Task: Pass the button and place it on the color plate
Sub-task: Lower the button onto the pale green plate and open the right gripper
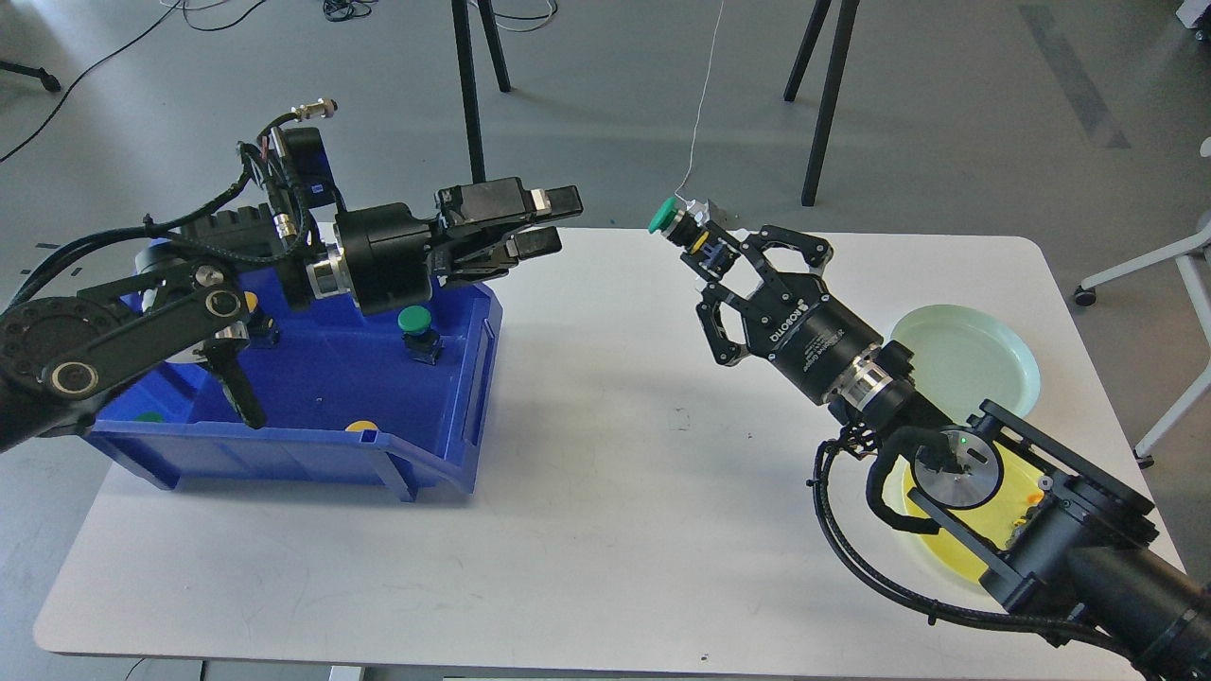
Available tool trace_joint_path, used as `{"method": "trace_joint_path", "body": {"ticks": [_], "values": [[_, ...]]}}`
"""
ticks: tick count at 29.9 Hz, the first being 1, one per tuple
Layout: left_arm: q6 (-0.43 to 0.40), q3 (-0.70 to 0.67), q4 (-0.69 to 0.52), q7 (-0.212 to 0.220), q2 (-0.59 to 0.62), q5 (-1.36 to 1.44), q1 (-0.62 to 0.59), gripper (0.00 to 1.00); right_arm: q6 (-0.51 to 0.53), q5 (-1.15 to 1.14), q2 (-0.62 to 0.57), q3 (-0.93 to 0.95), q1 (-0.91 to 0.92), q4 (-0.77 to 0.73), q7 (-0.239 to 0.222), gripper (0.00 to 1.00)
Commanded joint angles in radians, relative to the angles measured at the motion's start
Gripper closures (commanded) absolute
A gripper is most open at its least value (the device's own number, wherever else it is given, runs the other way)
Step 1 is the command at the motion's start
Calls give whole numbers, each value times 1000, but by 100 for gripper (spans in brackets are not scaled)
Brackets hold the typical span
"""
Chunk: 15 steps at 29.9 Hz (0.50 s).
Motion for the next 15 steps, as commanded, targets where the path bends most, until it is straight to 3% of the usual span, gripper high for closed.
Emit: {"method": "trace_joint_path", "body": {"ticks": [1,5,9,15], "values": [[-1,0,2,0,0,1,0,16,-248,135,47,186,-87,-2,13,99],[-1,2,2,0,0,1,0,16,-492,202,63,272,-92,-33,70,99],[-1,0,2,0,0,1,0,16,-665,206,70,291,-77,-79,91,100],[-1,2,2,0,0,1,0,16,-673,232,122,337,-24,-229,107,98]]}}
